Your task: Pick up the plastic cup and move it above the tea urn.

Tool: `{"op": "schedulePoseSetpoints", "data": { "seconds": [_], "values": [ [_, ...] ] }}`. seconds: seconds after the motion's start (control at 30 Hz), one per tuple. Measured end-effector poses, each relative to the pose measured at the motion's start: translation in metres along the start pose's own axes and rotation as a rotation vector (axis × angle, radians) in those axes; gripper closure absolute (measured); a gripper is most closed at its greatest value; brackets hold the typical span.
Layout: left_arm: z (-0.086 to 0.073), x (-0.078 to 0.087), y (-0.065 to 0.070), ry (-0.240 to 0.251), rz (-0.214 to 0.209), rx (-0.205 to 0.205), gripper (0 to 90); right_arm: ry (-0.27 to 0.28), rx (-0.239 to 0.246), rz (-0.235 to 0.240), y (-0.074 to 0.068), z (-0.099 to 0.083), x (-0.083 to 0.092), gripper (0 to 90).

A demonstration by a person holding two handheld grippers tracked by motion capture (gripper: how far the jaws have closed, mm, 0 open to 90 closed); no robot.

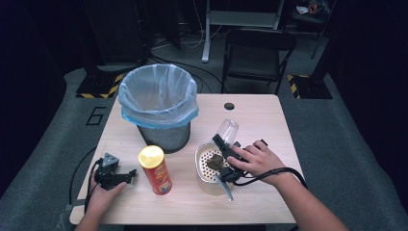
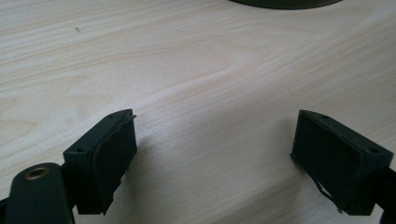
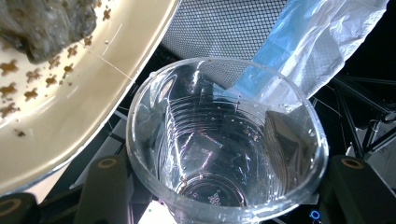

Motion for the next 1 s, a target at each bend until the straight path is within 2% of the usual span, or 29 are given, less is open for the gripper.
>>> {"op": "schedulePoseSetpoints", "data": {
  "seconds": [0.27,0.33,0.37,0.4,0.47,0.5,0.53,0.57,0.6,0.63,0.67,0.7,0.73,0.77,0.8,0.83,0.87,0.9,0.93,0.97,1.0],
  "values": [
    [0.0,0.0,0.0,0.0,0.0,0.0,13.2,-0.004,-0.029,-0.023,0.002,-0.001,0.002,40.0],
    [0.0,0.0,0.0,0.0,0.0,0.0,13.2,-0.008,-0.043,-0.047,0.004,-0.002,0.002,39.9],
    [0.0,0.0,0.0,0.0,0.0,0.0,13.2,0.002,-0.069,-0.138,0.013,-0.001,0.001,39.8],
    [0.0,0.0,0.0,0.0,0.0,0.0,13.2,0.002,-0.069,-0.138,0.013,-0.001,0.001,39.8],
    [0.0,0.0,0.0,0.0,0.0,0.0,13.2,0.0,-0.101,-0.154,0.015,-0.001,0.001,39.8],
    [0.0,0.0,0.0,0.0,0.0,0.0,13.2,-0.013,-0.161,-0.173,0.015,-0.003,0.002,39.7],
    [0.0,0.0,0.0,0.0,0.0,0.0,13.2,-0.013,-0.161,-0.173,0.015,-0.003,0.002,39.7],
    [0.0,0.0,0.0,0.0,0.0,0.0,13.2,-0.027,-0.245,-0.197,0.015,-0.004,0.003,39.6],
    [0.0,0.0,0.0,-0.001,0.0,-0.001,13.2,-0.027,-0.299,-0.206,0.016,-0.005,0.004,39.6],
    [0.0,0.0,0.0,0.0,0.0,0.0,13.2,-0.027,-0.299,-0.206,0.016,-0.005,0.004,39.6],
    [0.0,0.0,0.0,0.0,0.0,0.0,13.2,-0.025,-0.343,-0.22,0.018,-0.005,0.005,39.6],
    [0.0,0.0,0.0,0.0,0.0,0.0,13.2,-0.019,-0.508,-0.248,0.024,-0.008,0.008,39.6],
    [0.0,0.0,0.0,0.0,0.0,0.0,13.2,-0.019,-0.508,-0.248,0.024,-0.008,0.008,39.6],
    [0.0,0.0,0.0,0.0,0.0,0.0,13.2,-0.022,-0.669,-0.262,0.031,-0.012,0.011,39.6],
    [0.0,0.0,0.0,0.0,0.0,0.0,13.2,-0.022,-0.669,-0.262,0.031,-0.012,0.011,39.6],
    [0.0,0.0,0.0,0.0,0.0,0.0,13.2,-0.022,-0.776,-0.26,0.034,-0.015,0.012,39.5],
    [0.0,0.0,0.0,0.0,0.0,0.0,13.2,0.004,-0.984,-0.257,0.041,-0.022,0.013,39.6],
    [0.0,0.0,0.0,0.0,0.0,0.0,13.2,0.004,-0.984,-0.257,0.041,-0.022,0.013,39.6],
    [0.0,0.0,0.0,0.0,0.0,0.0,13.2,0.015,-1.049,-0.246,0.042,-0.024,0.013,39.5],
    [0.0,0.0,0.0,0.0,0.0,0.0,13.2,0.035,-1.143,-0.228,0.044,-0.026,0.013,39.5],
    [0.0,0.0,0.0,0.0,0.0,0.0,13.2,0.094,-1.323,-0.157,0.047,-0.029,0.013,39.4]
  ]
}}
Point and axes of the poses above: each handheld gripper's, and its own axes: x roughly backward along the jaws, z roughly out of its top, y roughly to its right, the point moved 7 cm from there along -x, roughly forward along the jaws, and after that the axes turned 11 degrees about -x, right-handed, at the moved point
